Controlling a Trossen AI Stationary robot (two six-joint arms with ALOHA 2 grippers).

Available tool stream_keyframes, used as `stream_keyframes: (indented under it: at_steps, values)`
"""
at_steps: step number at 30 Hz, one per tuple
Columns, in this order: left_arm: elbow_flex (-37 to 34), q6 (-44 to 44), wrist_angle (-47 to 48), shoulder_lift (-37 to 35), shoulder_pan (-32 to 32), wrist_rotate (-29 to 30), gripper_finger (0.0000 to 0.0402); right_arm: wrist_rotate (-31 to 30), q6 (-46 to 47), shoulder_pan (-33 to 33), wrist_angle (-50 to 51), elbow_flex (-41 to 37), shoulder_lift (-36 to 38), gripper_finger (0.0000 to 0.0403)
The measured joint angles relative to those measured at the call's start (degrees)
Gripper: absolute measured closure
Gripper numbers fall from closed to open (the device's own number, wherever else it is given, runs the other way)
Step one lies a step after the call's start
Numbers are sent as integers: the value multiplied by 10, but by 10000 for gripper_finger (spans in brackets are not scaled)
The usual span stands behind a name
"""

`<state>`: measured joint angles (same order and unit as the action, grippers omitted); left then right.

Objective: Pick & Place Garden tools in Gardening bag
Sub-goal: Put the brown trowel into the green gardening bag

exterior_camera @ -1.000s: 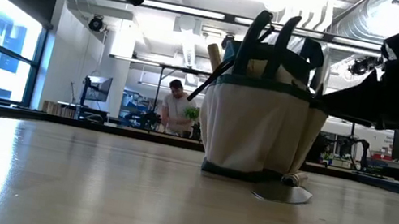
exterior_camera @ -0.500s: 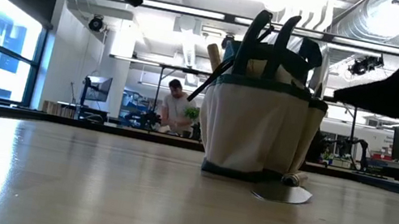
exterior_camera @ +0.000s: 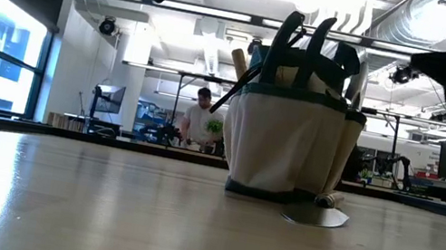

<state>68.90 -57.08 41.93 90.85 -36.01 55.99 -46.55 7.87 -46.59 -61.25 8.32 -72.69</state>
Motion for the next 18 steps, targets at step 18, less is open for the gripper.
stream_keyframes:
  at_steps: [18]
  values:
    - [0,3,0,0,0,-15,402,321,138,141,164,0,59,98]
